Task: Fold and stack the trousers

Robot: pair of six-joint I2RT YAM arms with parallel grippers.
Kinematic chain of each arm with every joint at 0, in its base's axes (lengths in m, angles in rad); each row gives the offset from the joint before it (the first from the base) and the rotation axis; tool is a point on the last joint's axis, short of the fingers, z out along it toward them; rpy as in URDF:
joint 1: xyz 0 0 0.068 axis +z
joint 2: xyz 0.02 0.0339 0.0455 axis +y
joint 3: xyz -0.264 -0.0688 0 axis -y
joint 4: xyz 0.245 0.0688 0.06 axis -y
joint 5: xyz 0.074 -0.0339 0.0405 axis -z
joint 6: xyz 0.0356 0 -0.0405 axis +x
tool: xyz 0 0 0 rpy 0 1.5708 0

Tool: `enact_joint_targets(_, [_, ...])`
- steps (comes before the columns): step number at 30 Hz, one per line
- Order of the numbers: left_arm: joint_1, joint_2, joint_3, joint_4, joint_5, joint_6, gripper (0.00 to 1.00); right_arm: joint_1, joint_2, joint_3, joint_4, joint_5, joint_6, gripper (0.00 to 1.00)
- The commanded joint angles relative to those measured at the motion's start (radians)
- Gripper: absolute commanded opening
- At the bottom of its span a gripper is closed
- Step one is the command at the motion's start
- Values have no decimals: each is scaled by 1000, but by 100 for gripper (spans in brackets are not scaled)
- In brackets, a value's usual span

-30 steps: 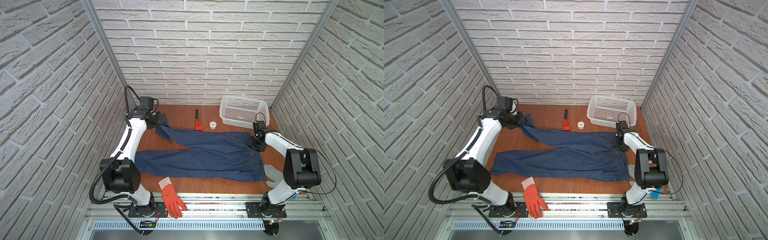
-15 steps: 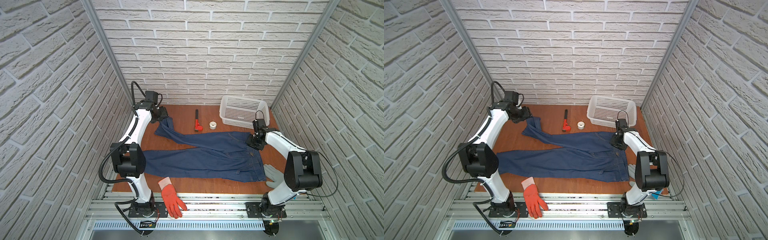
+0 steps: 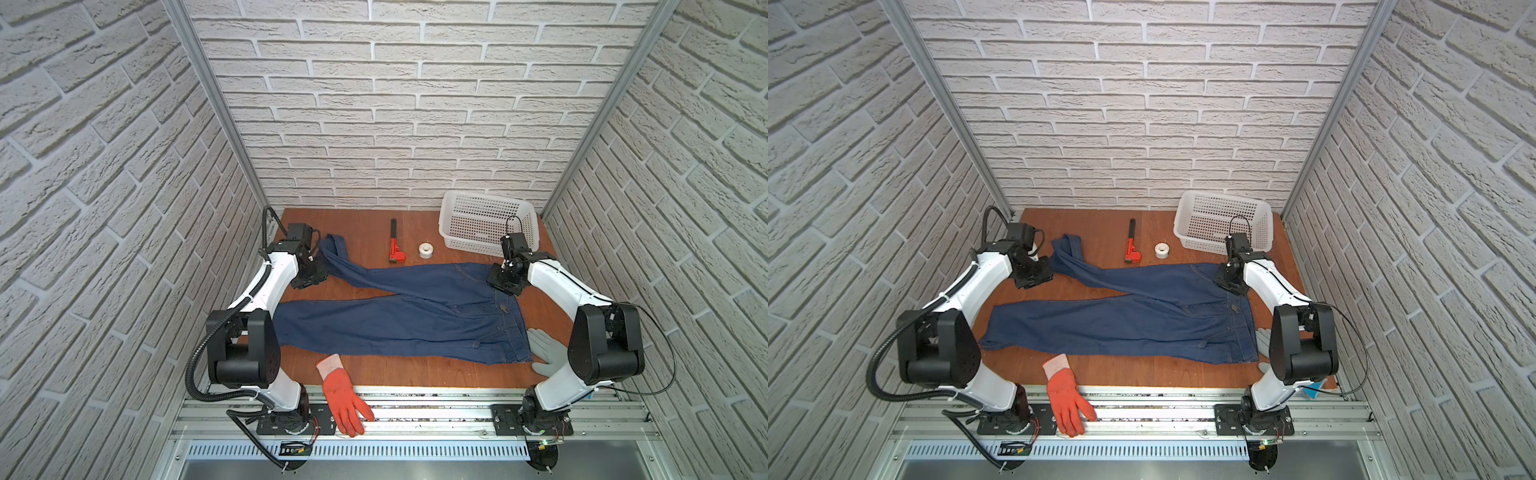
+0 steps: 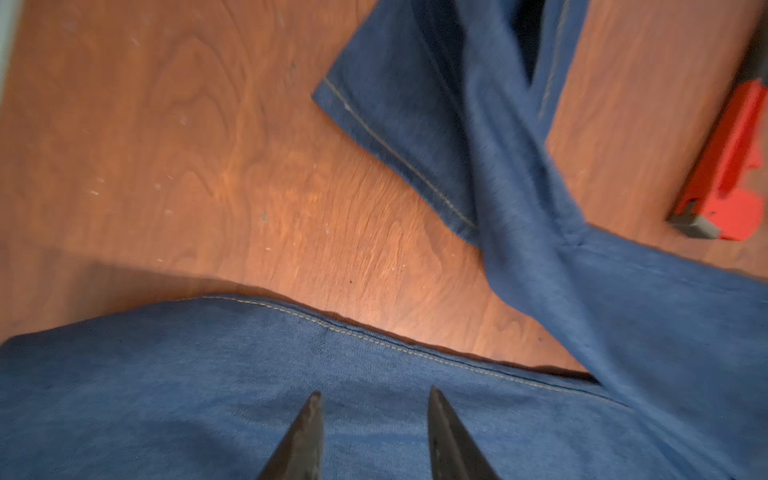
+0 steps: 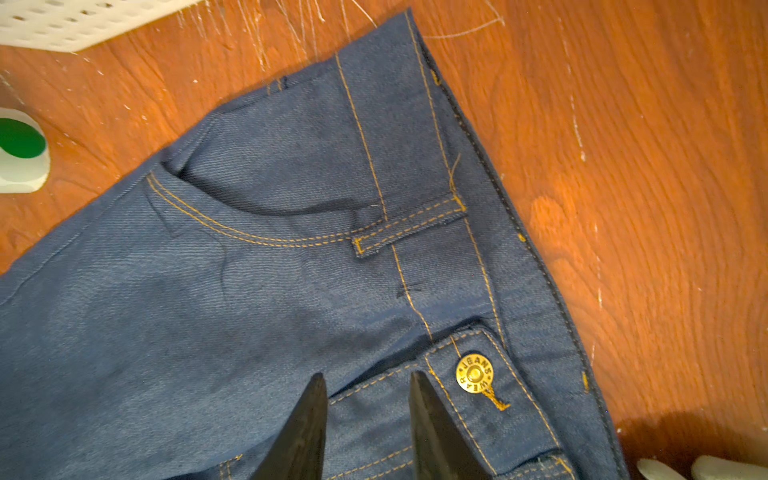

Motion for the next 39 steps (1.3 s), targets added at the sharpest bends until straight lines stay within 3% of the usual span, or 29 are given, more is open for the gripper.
enact_joint_targets(1, [0, 64, 0, 114, 39, 2, 47, 11, 13, 19, 8, 0, 5, 36])
enact_joint_targets(10, [-33, 255, 94, 199, 83, 19, 48, 16, 30, 20, 14, 7, 5, 35])
enact_joint_targets(21, [-96, 438, 299, 128, 77, 71, 56, 16, 59, 37, 18, 7, 9, 35])
enact_joint_targets(28, [-100, 495, 338, 117, 82, 67, 52, 17, 61, 43, 11, 8, 4, 35])
enact_joint_targets(36, [-104, 550, 367, 66, 76, 82, 55, 17, 71, 46, 18, 5, 9, 35])
enact_joint_targets(39, [-104, 551, 354, 44, 57, 88, 47, 17, 77, 48, 20, 0, 10, 35])
